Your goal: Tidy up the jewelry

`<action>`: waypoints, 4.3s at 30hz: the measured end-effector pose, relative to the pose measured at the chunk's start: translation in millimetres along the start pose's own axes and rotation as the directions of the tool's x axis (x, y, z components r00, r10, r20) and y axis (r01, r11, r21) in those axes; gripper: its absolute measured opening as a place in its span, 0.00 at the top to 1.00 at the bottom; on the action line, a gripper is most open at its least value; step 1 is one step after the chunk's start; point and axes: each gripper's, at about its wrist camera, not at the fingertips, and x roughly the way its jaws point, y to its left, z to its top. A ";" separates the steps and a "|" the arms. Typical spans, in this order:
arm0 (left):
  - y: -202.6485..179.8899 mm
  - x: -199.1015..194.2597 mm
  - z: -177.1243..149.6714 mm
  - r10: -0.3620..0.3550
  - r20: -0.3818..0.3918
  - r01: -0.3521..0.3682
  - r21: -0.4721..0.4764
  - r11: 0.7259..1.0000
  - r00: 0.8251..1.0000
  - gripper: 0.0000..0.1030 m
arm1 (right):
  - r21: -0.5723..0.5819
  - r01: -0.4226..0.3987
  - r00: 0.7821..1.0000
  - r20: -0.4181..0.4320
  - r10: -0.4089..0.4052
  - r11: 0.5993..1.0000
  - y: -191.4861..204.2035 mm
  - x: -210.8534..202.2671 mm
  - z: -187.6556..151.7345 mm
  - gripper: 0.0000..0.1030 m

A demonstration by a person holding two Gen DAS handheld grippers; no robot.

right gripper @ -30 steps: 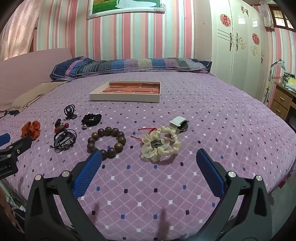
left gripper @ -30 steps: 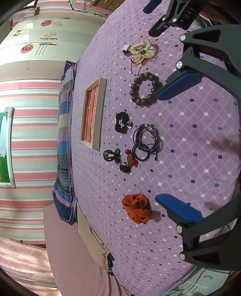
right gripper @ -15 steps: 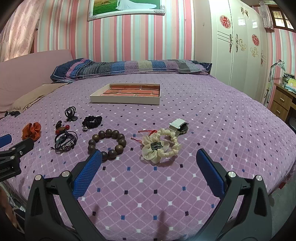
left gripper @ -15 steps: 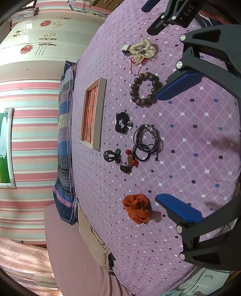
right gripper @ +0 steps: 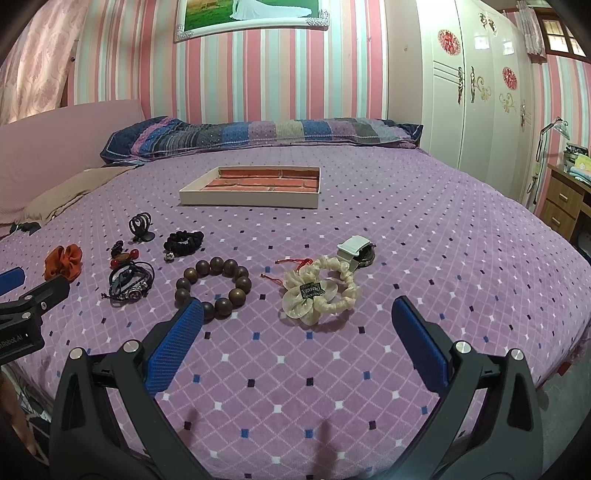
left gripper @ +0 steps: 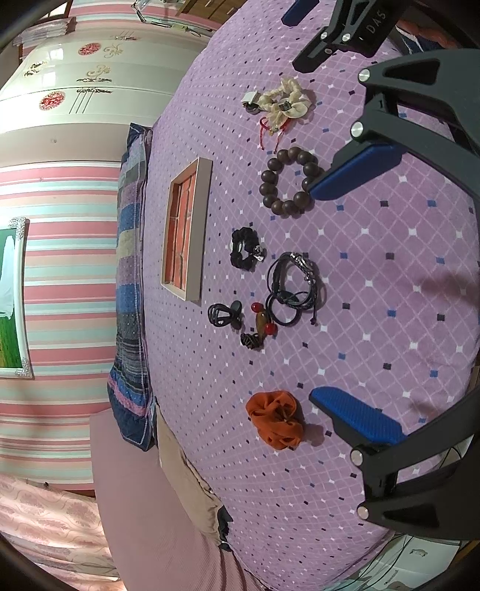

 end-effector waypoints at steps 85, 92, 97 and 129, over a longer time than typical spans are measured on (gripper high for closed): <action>-5.2 25.6 6.8 -0.009 -0.038 0.010 0.027 1.000 0.999 0.04 | 0.002 0.004 0.999 -0.036 -0.004 1.000 -5.2 31.7 -0.1 0.04; -4.5 32.4 7.6 -0.005 -0.051 0.007 0.022 1.000 0.999 0.04 | 0.009 0.008 0.999 -0.049 -0.008 1.000 -10.1 37.4 0.2 0.04; -2.1 38.5 9.0 0.003 -0.056 -0.002 0.019 1.000 0.998 0.04 | 0.009 0.023 0.998 -0.058 -0.023 1.000 -12.3 44.6 0.7 0.04; 15.6 109.5 21.4 -0.035 -0.097 0.032 -0.034 0.999 0.995 0.05 | 0.038 0.062 0.995 -0.076 -0.059 0.997 -21.7 103.6 4.1 0.21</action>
